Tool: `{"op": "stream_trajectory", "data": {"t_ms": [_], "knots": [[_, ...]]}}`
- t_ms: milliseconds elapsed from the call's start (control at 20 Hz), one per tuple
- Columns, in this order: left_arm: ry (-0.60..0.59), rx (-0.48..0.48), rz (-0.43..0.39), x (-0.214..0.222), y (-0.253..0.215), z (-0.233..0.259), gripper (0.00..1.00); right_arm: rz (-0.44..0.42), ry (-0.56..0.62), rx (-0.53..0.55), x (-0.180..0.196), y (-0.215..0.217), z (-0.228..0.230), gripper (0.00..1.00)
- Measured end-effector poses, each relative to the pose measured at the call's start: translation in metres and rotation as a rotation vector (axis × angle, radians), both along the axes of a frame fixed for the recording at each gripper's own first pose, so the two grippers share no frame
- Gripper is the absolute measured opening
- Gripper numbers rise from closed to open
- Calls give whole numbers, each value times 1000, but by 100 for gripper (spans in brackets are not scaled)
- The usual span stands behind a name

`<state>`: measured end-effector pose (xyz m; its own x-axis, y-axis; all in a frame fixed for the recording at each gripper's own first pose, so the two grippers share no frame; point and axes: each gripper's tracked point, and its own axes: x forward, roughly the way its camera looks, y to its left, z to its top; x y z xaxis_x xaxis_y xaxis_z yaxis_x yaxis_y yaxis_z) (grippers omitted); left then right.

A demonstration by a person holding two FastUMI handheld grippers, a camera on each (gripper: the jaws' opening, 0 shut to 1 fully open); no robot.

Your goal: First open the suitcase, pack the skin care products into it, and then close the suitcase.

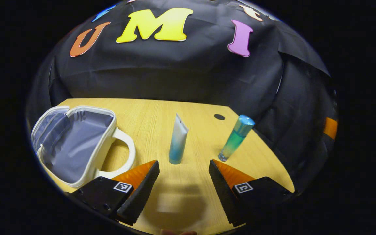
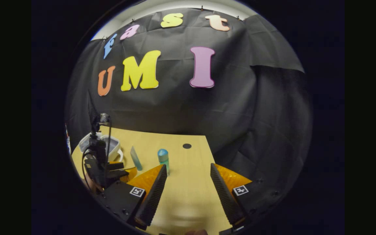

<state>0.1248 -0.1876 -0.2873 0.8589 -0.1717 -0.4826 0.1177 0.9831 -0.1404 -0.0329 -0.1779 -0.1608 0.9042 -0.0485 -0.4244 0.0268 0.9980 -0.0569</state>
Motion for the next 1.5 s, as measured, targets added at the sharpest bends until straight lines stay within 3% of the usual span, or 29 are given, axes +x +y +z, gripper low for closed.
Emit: {"op": "stream_trajectory", "data": {"t_ms": [350, 650, 800, 850, 900, 1000, 1250, 1500], "knots": [[15, 38, 71, 53, 4, -34, 98, -24, 80, 13, 1, -18, -34, 79], [31, 106, 63, 70, 9, -47, 100, 4, 78, 21, 14, -15, -37, 79], [30, 107, 55, 72, 9, -48, 77, 16, 81, 19, 20, -16, -43, 77], [31, 111, 57, 72, 10, -48, 55, 18, 85, 24, 21, -16, -46, 77], [31, 109, 53, 71, 10, -47, 62, 24, 84, 30, 22, -14, -48, 79], [42, 96, 36, 70, 7, -47, 42, 45, 81, 22, 25, -10, -50, 77], [53, 45, 9, 47, 4, -20, 40, 179, 67, 24, 44, 26, -68, 79], [33, 49, 31, 10, 31, 28, 39, 225, 86, 103, 87, 76, -110, 80]]}}
